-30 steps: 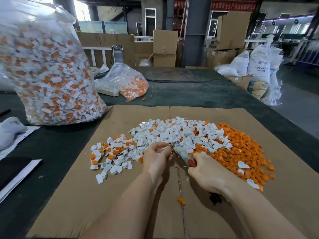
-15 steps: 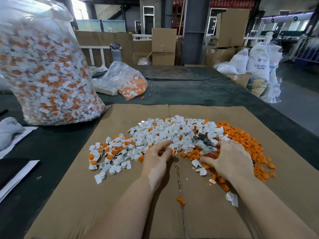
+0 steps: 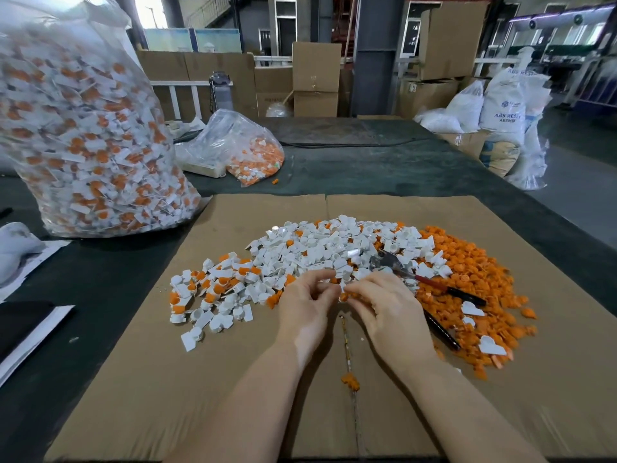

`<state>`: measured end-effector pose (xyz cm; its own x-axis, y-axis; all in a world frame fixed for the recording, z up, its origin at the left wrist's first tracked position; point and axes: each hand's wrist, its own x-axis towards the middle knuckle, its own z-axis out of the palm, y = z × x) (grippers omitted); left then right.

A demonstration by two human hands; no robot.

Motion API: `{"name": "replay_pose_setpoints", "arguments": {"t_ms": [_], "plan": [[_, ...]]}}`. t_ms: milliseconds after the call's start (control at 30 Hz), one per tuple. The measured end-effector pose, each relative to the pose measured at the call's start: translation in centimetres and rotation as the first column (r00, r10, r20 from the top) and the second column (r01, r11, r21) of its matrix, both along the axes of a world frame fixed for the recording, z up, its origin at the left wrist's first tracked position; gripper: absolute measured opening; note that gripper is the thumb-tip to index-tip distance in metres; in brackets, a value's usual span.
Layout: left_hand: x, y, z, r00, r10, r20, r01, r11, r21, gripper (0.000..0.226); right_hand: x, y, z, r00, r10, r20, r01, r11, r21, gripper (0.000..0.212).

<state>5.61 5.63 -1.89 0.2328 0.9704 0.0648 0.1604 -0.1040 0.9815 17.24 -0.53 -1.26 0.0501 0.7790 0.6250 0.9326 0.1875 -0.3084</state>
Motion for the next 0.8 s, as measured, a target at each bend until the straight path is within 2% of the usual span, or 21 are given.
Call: {"name": "replay_pose_setpoints", "arguments": {"t_ms": [100, 200, 367, 467, 533, 633, 733, 800], "plan": [[0.0, -0.2, 0.0, 1.0, 0.002, -0.028, -0.001, 1.0, 0.007, 0.017, -0.1, 0.1, -0.5, 0.999, -0.026, -0.022, 0.027, 0.999, 0.044, 0.008], [0.1, -0.2, -0.2, 0.994, 0.036, -0.099, -0.03, 0.998, 0.06, 0.015, 0.3, 0.0, -1.0, 0.987, -0.156, -0.046, 0.159, 0.983, 0.095, 0.01], [-0.2, -0.4, 0.2, 0.975, 0.176, -0.136, -0.165, 0.982, 0.087, 0.022, 0.6, -0.3, -1.2, 0.939, -0.339, -0.066, 0.345, 0.93, 0.128, 0.013], [-1.4, -0.1, 0.6, 0.937, 0.246, -0.248, -0.204, 0.961, 0.184, 0.024, 0.6, -0.2, -1.4, 0.924, -0.38, -0.052, 0.383, 0.915, 0.126, 0.015], [-2.4, 0.3, 0.7, 0.879, 0.311, -0.363, -0.207, 0.932, 0.296, 0.023, 0.5, -0.1, -1.6, 0.918, -0.397, -0.029, 0.397, 0.911, 0.111, 0.016], [-3.9, 0.8, 0.7, 0.746, 0.414, -0.522, -0.183, 0.881, 0.437, 0.022, 0.4, 0.1, -1.8, 0.914, -0.405, 0.017, 0.401, 0.91, 0.102, 0.013], [-4.7, 1.0, 0.6, 0.612, 0.461, -0.642, -0.159, 0.868, 0.471, 0.022, 0.3, 0.2, -1.8, 0.917, -0.391, 0.072, 0.381, 0.916, 0.124, 0.012], [-4.8, 1.0, 0.4, 0.57, 0.47, -0.674, -0.159, 0.868, 0.47, 0.021, 0.2, 0.2, -1.8, 0.917, -0.383, 0.111, 0.368, 0.92, 0.135, 0.013]]}}
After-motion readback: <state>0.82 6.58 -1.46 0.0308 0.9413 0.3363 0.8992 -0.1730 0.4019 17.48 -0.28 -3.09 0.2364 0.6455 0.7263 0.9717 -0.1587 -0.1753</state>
